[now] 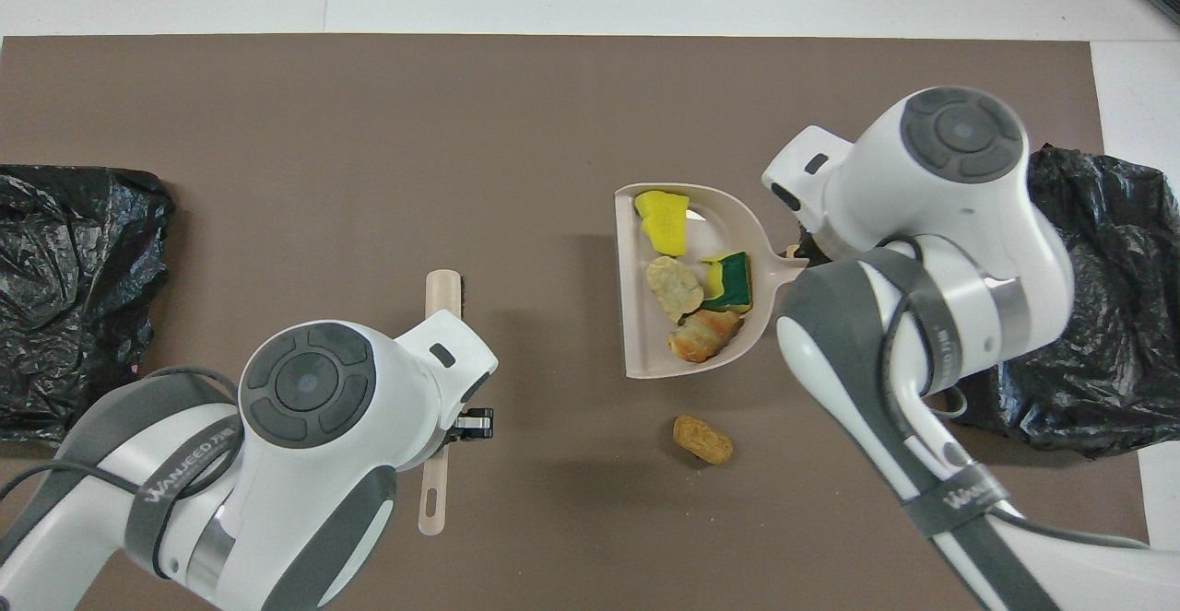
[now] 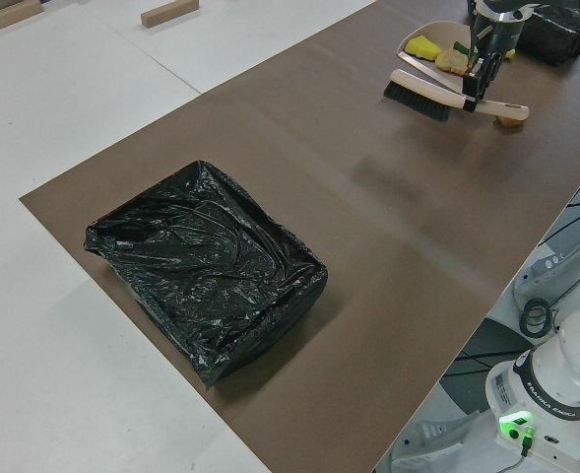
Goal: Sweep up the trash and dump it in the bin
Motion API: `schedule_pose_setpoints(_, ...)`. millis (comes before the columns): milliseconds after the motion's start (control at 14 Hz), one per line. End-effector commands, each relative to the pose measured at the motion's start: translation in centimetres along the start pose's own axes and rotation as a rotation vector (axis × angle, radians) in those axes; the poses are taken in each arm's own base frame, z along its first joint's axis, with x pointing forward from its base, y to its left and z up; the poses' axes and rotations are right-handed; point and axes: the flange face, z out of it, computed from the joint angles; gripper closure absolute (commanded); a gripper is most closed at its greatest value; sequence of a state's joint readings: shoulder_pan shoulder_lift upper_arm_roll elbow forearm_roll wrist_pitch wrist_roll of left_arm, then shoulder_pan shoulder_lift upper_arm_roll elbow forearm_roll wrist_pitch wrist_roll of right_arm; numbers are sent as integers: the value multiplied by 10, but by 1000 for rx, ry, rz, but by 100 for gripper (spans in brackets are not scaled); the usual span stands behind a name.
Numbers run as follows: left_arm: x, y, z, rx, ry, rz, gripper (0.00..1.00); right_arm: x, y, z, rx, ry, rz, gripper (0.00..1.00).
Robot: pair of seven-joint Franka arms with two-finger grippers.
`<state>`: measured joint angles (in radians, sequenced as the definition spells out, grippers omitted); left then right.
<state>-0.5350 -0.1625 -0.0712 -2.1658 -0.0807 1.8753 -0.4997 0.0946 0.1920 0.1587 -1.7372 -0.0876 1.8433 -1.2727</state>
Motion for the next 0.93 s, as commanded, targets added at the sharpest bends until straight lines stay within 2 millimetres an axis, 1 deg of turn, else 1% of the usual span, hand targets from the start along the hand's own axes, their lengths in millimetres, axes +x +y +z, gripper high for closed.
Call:
schedule_pose_setpoints(0, -25, 7, 35, 9, 11, 48, 100, -70, 11, -19, 2, 36, 51, 100)
schedule_pose_setpoints(71, -34, 20, 53, 4, 29, 37, 100, -94, 14, -30, -17, 38, 89, 100)
schedule_pose_setpoints(143, -37, 29, 61, -25, 68, -28, 100, -119, 13, -38, -30, 24, 120, 100)
schedule_pose_setpoints(286, -45, 48, 68, -40, 87, -56, 100, -165, 9, -56, -61, 19, 159, 100)
schedule_pose_setpoints(357, -45, 50, 73, -34, 78, -58, 100, -192, 6, -58, -65, 18, 170, 100)
schedule_pose_setpoints(429, -50, 57, 80, -27, 70, -54, 100, -220, 3, -59, -68, 9, 175, 100)
schedule_pose_setpoints(500, -53, 65, 90, -32, 77, -59, 100, -255, -2, -63, -75, -22, 179, 100)
schedule_pose_setpoints(643, -52, 70, 105, -35, 79, -86, 100, -310, -15, -64, -70, -87, 192, 100)
schedule_pose_setpoints(714, -54, 70, 107, -30, 75, -79, 100, -331, -21, -64, -59, -146, 169, 100)
schedule_pose_setpoints(786, -55, 69, 108, -28, 74, -73, 100, -343, -25, -69, -48, -227, 105, 100)
schedule_pose_setpoints(857, -56, 68, 109, -26, 72, -67, 100, -361, -33, -67, -31, -255, 112, 100)
